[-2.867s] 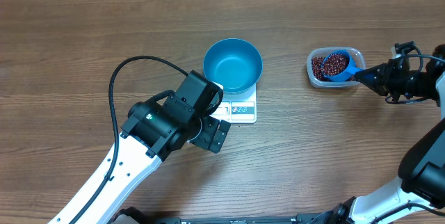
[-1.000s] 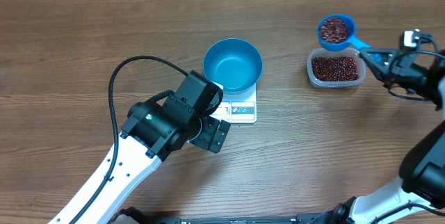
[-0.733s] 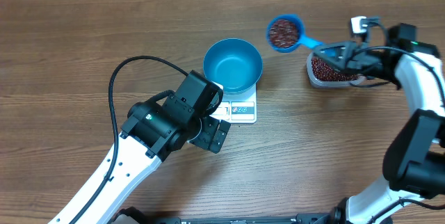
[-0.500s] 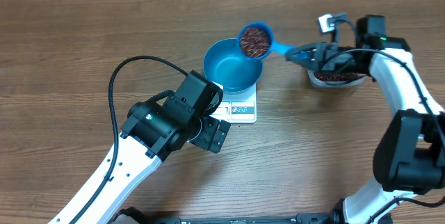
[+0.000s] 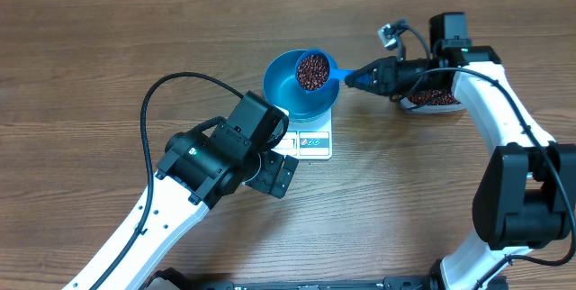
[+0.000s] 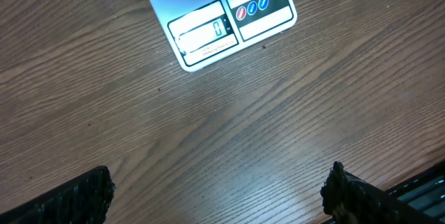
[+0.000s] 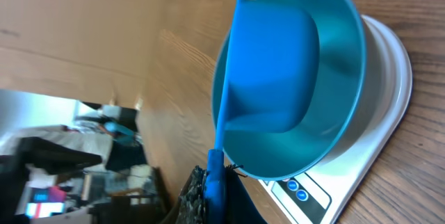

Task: Scoop item into bowl and weigh 150g on scale
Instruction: 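Carry the scoop left over the blue bowl on the scale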

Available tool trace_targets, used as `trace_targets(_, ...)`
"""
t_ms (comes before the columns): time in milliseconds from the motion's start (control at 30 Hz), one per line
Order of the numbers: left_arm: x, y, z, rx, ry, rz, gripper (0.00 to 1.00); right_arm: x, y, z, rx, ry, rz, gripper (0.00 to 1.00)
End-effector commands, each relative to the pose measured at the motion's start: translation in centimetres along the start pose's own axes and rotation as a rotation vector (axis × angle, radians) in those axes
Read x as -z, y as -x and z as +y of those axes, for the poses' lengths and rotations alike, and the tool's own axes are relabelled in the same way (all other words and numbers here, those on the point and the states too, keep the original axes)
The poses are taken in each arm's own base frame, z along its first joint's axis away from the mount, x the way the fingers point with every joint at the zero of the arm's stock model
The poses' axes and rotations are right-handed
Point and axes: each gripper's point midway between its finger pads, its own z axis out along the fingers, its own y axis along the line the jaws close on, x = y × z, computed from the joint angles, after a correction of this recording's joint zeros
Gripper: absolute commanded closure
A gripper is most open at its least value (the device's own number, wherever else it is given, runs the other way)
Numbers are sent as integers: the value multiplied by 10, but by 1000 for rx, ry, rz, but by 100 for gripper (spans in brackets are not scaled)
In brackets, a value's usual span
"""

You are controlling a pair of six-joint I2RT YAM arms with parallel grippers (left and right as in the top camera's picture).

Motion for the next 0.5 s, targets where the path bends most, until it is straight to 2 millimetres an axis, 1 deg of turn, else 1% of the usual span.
trace_targets(0, 7, 3, 0, 20, -12, -25, 0, -18, -4, 3, 40, -45, 39, 96)
trace_targets(133, 7, 3, 0, 20, -12, -25, 0, -26, -8, 3, 58, -74, 59, 96)
trace_targets(267, 7, 3, 0, 20, -12, -25, 1, -26, -6, 3, 65, -79, 58, 96)
trace_targets(367, 7, 3, 0, 20, -12, -25, 0, -22, 5, 10, 95, -86, 40, 96)
trace_targets(467, 7, 3, 0, 20, -12, -25, 0, -19, 13, 12, 111, -109, 30, 96)
